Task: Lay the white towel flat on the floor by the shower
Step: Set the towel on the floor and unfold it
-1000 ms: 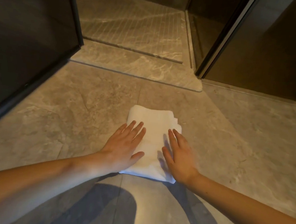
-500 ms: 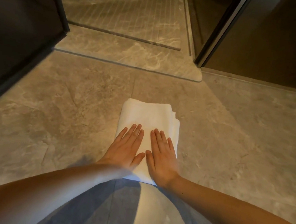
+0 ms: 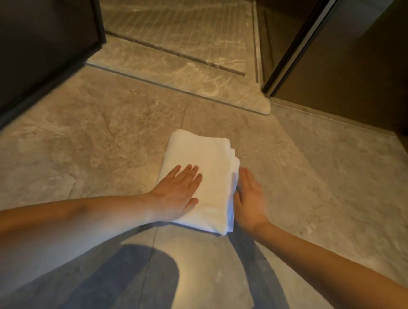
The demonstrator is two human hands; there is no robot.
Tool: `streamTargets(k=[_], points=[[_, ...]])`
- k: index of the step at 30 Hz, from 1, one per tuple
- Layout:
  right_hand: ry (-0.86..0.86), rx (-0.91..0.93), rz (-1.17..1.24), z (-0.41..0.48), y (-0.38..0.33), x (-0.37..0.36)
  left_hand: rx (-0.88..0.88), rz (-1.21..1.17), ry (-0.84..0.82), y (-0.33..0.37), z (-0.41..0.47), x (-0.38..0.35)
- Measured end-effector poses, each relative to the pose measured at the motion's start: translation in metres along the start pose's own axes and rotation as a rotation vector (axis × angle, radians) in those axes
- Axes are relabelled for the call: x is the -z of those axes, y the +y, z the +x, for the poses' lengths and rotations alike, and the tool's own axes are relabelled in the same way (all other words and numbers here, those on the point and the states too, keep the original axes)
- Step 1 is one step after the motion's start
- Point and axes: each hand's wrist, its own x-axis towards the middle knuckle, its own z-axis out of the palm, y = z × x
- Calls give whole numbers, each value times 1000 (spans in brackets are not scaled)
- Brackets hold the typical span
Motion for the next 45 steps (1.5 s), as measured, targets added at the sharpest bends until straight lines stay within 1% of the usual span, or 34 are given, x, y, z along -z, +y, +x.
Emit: streamTargets(k=[1, 3, 5, 7, 9, 10, 12, 13, 16, 18, 21, 23, 24, 27, 31, 33, 36, 38, 41, 45], points=[[-2, -24, 8, -5, 8, 8, -49, -11, -12, 6, -2, 3], [-90, -41, -29, -17, 19, 15, -163, 13, -23, 23, -6, 2], [-123, -21, -18, -29, 19, 14, -233, 130, -33, 38, -9, -3], [-119, 53, 25, -37, 15, 9, -210, 211, -49, 46, -9, -4], [-172, 94, 35, -40, 12, 5, -154, 184, -45, 51, -8, -3], [-209, 76, 33, -41, 12, 2, -130, 138, -41, 53, -7, -3], [-246, 19, 55, -42, 15, -2, -102, -6, -18, 52, -8, -1], [-249, -12, 95, -42, 16, -3, -90, -123, 7, 48, -9, 0], [-228, -53, 219, -45, 14, -4, 48, -678, 125, 36, -15, 7], [-174, -49, 281, -45, 10, -5, 125, -954, 223, 29, -19, 11], [-68, -42, 330, -44, 4, -6, 212, -1135, 258, 25, -22, 11], [-99, -34, 283, -42, 4, -10, 243, -1208, 258, 22, -24, 11], [-147, -31, 221, -41, 5, -13, 244, -1228, 254, 21, -25, 12], [-310, -45, 21, -45, 9, -22, 239, -1197, 237, 22, -25, 15], [-355, 123, -105, -51, 11, -25, 231, -1134, 241, 24, -22, 16], [-359, 111, -100, -53, 14, -24, 209, -1103, 234, 26, -23, 15], [-335, 9, 7, -61, 17, -24, 153, -1054, 222, 29, -25, 14], [-336, 11, 9, -64, 16, -24, 124, -995, 216, 30, -26, 13], [-327, 63, -126, -64, 18, -23, 81, -774, 162, 29, -28, 10], [-351, 0, -279, -68, 28, -25, 25, -415, 108, 35, -24, 6]])
